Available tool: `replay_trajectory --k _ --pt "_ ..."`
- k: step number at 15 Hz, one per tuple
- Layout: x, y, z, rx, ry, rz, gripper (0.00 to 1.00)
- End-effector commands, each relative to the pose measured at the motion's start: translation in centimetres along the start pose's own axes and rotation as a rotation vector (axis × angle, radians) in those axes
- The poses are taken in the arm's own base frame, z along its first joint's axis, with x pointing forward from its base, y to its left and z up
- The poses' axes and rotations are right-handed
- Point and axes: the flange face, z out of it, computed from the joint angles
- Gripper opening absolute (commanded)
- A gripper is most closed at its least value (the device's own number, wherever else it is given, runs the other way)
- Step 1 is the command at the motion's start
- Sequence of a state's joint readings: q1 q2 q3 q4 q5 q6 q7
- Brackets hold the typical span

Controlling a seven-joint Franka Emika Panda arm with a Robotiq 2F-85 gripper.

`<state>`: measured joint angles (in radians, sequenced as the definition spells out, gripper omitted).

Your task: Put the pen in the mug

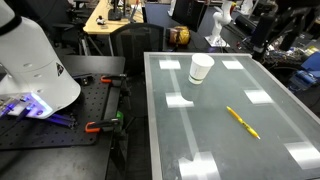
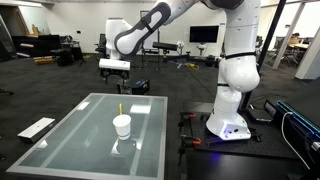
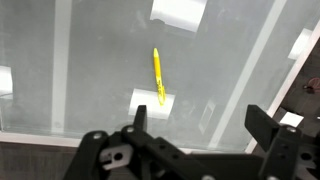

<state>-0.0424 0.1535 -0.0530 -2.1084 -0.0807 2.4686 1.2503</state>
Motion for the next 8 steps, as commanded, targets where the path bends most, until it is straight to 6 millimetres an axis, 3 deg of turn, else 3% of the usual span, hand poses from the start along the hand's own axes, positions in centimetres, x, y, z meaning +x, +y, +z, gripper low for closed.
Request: replay_trajectory --k 1,8 --pt "1.9 -0.1 2.2 -0.034 0.013 0.086 1.00" --pt "4.4 1.5 7.6 -0.113 -0.005 0.146 1.00"
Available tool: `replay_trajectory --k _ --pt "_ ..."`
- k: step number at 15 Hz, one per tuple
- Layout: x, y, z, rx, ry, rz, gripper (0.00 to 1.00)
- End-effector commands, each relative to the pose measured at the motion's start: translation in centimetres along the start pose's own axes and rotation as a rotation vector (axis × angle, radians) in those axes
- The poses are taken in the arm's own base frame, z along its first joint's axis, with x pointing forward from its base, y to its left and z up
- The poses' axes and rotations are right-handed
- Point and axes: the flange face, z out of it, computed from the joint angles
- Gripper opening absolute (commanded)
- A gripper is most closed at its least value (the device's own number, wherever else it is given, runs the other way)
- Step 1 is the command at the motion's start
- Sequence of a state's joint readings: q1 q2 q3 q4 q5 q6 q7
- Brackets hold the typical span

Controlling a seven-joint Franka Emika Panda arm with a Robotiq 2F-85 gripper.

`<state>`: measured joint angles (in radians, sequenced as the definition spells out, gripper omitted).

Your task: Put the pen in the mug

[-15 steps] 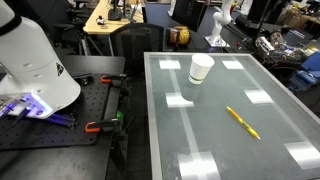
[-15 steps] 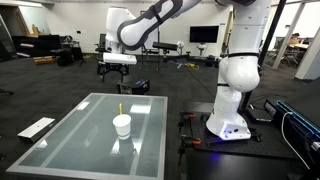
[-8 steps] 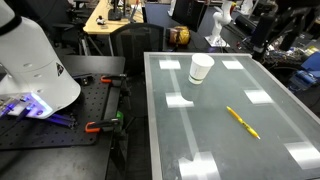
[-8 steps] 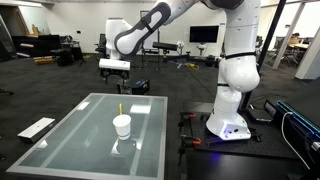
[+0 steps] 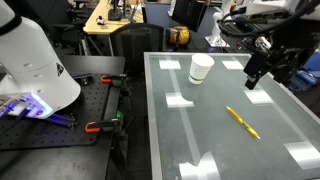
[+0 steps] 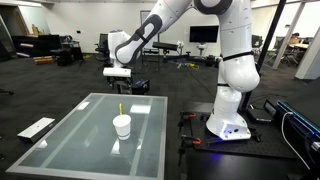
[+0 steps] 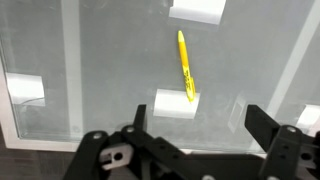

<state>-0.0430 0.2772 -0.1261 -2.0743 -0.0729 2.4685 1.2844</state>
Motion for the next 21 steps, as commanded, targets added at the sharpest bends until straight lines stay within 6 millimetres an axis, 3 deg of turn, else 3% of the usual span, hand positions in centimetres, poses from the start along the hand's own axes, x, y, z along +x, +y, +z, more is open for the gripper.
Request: replay_trajectory --k 1,6,7,13,15,21 --pt "1.1 -0.4 2.2 -0.022 -0.004 0.053 1.00" --pt "2.2 -0.2 5.4 -0.025 -0.034 0.103 1.00" --pt "1.7 0.4 4.6 -0.049 -0.028 0.071 1.00" --pt "1.6 0.4 5.2 -0.056 -0.030 0.069 1.00" --pt "1.2 0.1 4.3 -0.031 -0.026 0.079 1.00" --pt "0.0 -0.4 5.7 -0.038 -0.039 0.085 1.00"
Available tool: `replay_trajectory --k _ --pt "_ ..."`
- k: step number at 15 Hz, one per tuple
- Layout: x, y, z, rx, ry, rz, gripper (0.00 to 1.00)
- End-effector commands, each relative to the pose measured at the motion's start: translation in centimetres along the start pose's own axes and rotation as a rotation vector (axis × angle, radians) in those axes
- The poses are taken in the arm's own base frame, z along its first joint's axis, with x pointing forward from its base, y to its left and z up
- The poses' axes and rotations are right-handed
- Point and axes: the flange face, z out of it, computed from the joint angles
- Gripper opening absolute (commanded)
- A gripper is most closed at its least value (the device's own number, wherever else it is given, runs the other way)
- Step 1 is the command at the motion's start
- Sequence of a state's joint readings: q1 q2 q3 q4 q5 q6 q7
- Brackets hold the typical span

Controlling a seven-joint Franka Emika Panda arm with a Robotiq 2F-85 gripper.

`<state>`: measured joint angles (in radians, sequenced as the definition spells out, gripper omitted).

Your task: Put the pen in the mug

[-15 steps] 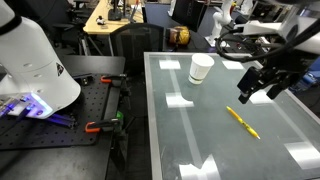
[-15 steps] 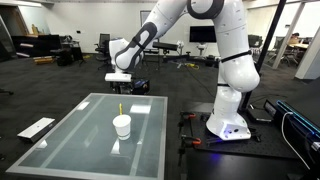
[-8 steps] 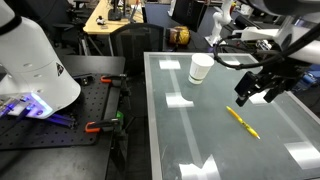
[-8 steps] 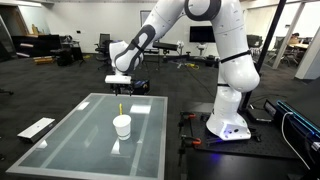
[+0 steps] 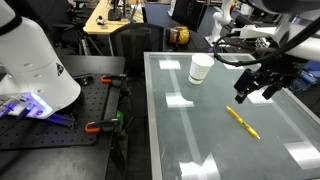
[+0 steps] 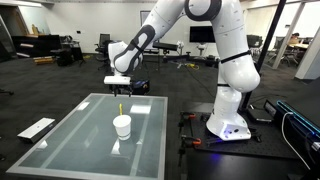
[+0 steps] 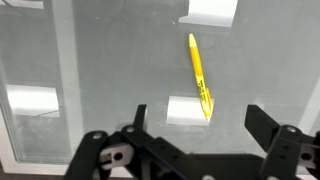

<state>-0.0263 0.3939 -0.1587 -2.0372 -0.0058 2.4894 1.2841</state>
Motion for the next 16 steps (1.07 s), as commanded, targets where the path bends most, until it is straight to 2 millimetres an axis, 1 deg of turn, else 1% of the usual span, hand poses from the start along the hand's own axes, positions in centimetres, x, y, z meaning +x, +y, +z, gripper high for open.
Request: replay_trajectory --k 1,5,10,16 --pt "-0.7 -0.4 0.8 0.008 -0.013 0.031 1.00" --pt "-0.5 -0.1 2.5 -0.008 -0.039 0.050 1.00" --pt "0.0 -0.3 4.6 0.010 -0.035 0.017 1.00" --pt "1.6 -1.1 6.9 -0.003 -0.039 -0.076 1.00"
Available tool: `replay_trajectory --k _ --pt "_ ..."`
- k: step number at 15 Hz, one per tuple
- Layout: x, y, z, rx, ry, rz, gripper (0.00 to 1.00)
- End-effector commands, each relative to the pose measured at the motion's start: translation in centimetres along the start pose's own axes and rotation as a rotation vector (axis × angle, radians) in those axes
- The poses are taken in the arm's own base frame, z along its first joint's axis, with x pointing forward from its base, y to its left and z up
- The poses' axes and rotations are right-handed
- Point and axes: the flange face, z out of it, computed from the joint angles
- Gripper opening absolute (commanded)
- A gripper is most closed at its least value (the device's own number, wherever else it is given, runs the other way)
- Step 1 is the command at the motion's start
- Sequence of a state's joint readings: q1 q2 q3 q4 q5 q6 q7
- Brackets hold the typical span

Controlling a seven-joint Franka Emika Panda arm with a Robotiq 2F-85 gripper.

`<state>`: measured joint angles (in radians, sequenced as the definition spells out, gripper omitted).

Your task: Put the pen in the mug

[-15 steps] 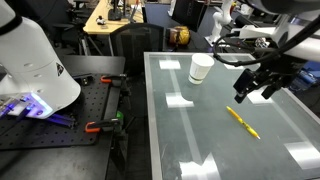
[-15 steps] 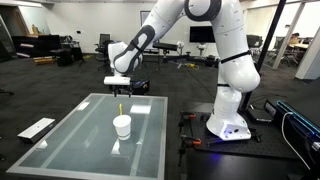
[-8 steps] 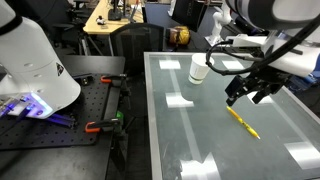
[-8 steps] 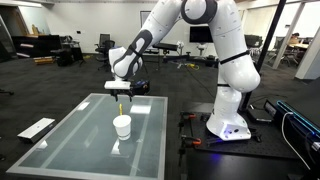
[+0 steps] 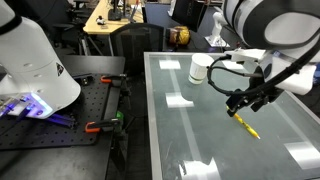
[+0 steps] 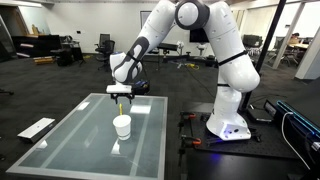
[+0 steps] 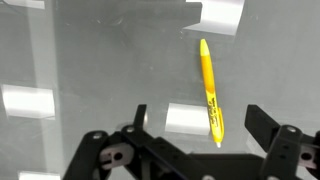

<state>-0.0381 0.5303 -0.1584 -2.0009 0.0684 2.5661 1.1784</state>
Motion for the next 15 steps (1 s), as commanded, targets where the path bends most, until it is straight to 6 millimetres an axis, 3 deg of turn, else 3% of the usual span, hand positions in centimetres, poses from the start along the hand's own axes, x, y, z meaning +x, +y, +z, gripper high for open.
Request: replay_trajectory --k 1,11,12,13,15 --pt "1.4 -1.2 1.0 0.010 -0.007 -0.047 1.00" --pt "2.5 -3.0 4.1 0.020 -0.004 -0.078 1.00" --pt "2.5 -3.1 4.2 0.022 -0.005 -0.076 0.75" --pt "2.5 -3.2 4.4 0.022 -0.005 -0.074 0.74" --pt "2.6 -3.3 4.5 0.023 -0.006 -0.072 0.58"
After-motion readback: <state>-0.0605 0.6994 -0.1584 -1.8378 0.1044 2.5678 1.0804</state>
